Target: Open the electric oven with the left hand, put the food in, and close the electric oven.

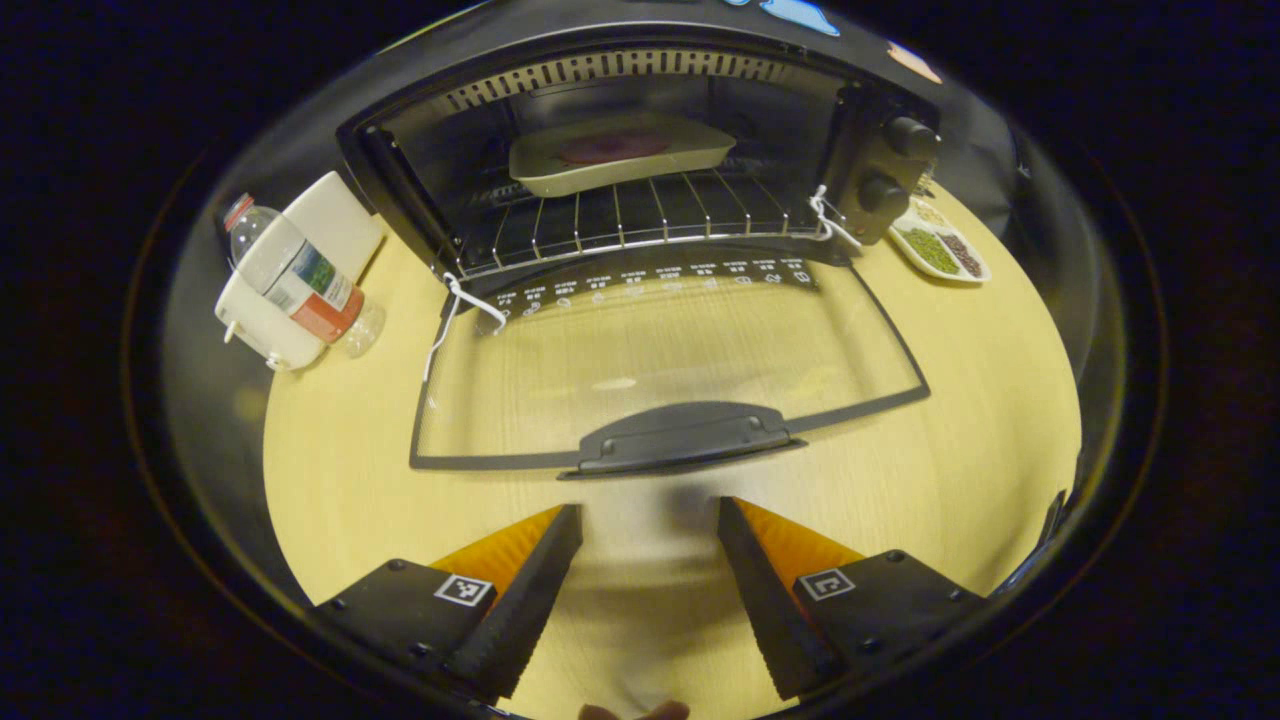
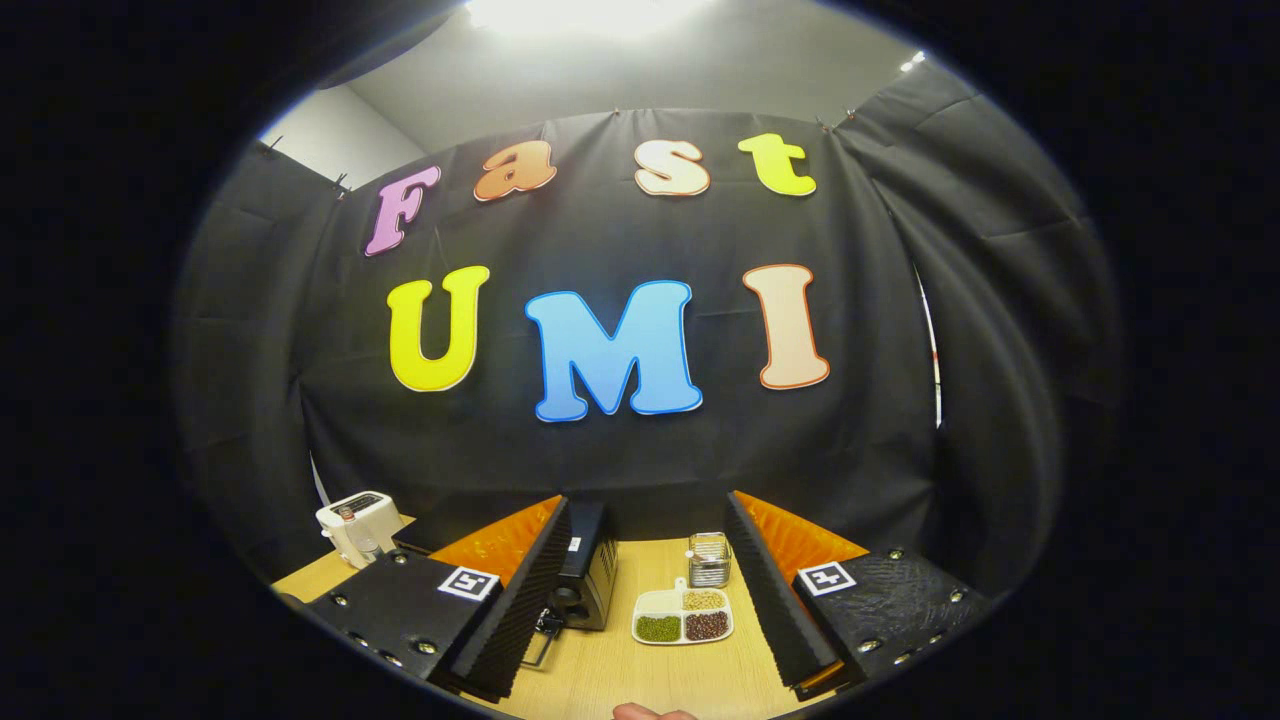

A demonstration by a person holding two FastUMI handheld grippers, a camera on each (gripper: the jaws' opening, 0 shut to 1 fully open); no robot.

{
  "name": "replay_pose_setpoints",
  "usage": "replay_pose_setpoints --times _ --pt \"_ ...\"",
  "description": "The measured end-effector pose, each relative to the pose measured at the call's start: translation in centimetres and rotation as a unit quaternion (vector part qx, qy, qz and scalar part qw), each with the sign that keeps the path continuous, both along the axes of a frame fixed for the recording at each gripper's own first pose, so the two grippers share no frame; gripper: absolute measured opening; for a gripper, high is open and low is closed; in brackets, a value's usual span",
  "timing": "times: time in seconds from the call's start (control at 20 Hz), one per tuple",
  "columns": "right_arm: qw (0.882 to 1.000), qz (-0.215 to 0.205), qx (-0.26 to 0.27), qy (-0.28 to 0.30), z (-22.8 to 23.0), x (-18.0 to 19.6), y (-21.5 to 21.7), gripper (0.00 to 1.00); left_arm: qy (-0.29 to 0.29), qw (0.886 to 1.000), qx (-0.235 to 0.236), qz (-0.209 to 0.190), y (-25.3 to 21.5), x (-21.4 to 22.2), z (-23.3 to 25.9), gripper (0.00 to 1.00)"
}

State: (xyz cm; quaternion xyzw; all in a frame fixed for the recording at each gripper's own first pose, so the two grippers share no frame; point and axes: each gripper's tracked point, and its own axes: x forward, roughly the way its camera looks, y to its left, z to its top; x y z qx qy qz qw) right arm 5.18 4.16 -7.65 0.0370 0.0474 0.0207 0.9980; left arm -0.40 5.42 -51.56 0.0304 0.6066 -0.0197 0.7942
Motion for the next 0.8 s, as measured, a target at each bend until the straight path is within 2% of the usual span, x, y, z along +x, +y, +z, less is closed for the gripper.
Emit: replay_pose_setpoints --times 0.05,0.2,0.25,0.45,0.5,0.55,0.6,0.8 --pt "1.000 -0.003 -0.001 0.002 -0.1 0.0 -0.2 0.93 0.004 1.000 0.006 0.001 0.2 0.6 -0.1 0.95" --pt "1.000 -0.006 0.001 0.005 -0.2 -0.2 -0.4 0.93 0.027 0.999 -0.011 0.039 -0.1 0.7 -0.2 0.92" --pt "1.000 -0.006 0.001 0.005 -0.2 -0.2 -0.4 0.93 0.030 0.999 -0.015 0.038 0.0 0.7 -0.4 0.96" --pt "1.000 -0.001 0.000 0.008 -0.3 -0.3 0.0 0.93 0.028 0.999 -0.009 0.028 0.0 0.8 0.1 0.95" --pt "1.000 0.000 0.000 0.006 -0.1 -0.2 0.0 0.93 0.024 0.999 -0.007 0.028 0.1 0.8 0.4 0.92" --pt "1.000 0.001 0.000 0.005 0.1 -0.2 0.1 0.93 0.017 1.000 -0.005 0.025 0.1 0.8 1.0 0.98" --pt "1.000 0.003 0.000 0.004 0.1 -0.2 0.2 0.93 0.010 1.000 -0.004 0.022 0.1 0.8 1.6 0.95" --pt "1.000 0.009 0.007 0.005 0.0 -0.2 0.9 0.93 -0.026 0.999 -0.006 0.018 0.2 1.0 4.3 0.95"
